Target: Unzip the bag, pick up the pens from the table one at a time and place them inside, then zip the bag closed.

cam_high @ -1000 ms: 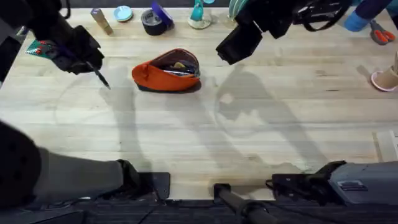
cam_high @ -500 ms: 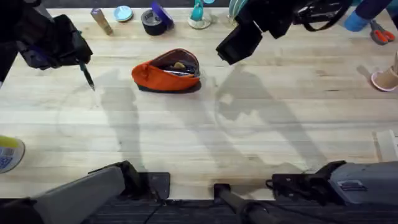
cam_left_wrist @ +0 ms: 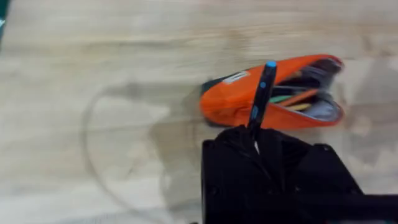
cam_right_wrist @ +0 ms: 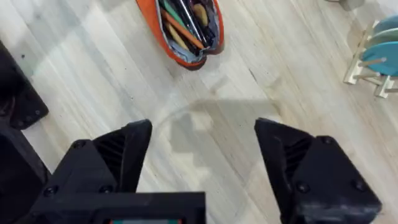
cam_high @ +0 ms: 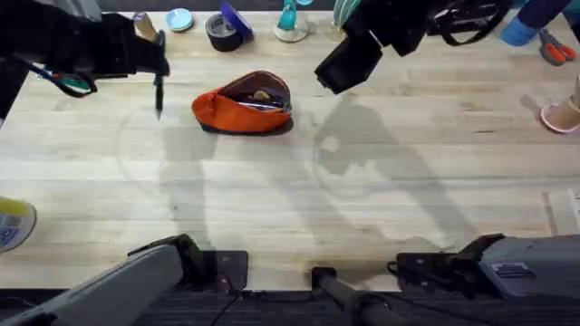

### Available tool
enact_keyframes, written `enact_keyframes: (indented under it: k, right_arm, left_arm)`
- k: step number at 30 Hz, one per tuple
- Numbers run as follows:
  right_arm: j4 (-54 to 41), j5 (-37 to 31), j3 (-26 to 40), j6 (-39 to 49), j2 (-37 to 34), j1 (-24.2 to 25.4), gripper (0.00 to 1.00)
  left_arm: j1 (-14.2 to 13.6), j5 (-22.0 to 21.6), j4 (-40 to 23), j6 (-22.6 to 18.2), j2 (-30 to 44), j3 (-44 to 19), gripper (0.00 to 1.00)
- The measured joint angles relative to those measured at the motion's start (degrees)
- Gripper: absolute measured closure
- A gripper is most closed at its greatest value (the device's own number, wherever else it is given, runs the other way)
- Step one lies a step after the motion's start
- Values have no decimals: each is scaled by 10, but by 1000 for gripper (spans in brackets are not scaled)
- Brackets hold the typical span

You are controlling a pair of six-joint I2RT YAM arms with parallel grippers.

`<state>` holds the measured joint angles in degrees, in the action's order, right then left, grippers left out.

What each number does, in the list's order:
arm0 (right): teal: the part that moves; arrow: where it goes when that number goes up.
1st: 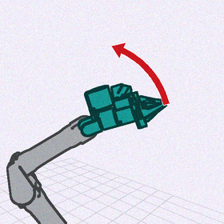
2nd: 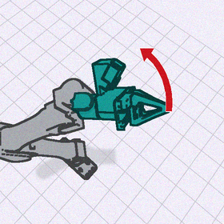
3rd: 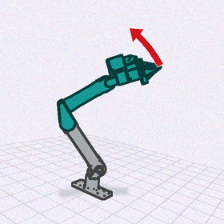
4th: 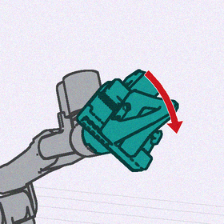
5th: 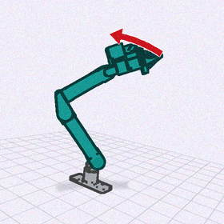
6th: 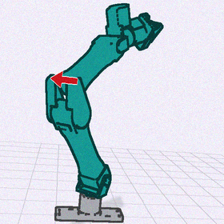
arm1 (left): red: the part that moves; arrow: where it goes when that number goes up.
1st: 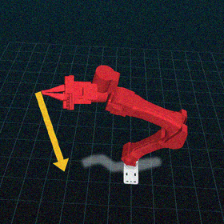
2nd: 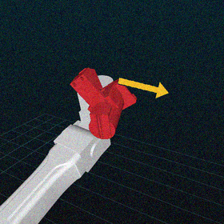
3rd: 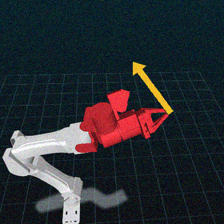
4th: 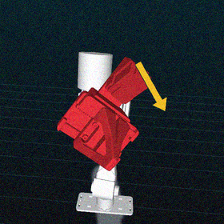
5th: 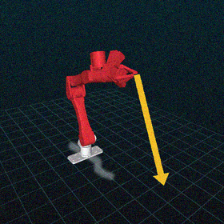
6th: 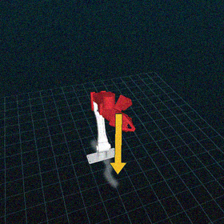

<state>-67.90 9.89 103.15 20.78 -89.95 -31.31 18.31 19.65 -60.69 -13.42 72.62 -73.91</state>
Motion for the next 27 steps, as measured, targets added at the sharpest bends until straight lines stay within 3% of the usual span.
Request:
enact_keyframes:
  k: [10, 15, 19, 27]
  right_arm:
    - [0, 0, 0, 0, 0, 0, 5]
    - [0, 0, 0, 0, 0, 0, 5]
    - [0, 0, 0, 0, 0, 0, 5]
    - [0, 0, 0, 0, 0, 0, 5]
  left_arm:
    - [-1, 154, 0, -174, 0, 0, 961]
    - [-30, 199, 14, -228, 0, 0, 961]
    - [-77, 197, 35, -251, 0, 0, 961]
    - [-173, 148, 88, -284, 0, 0, 961]
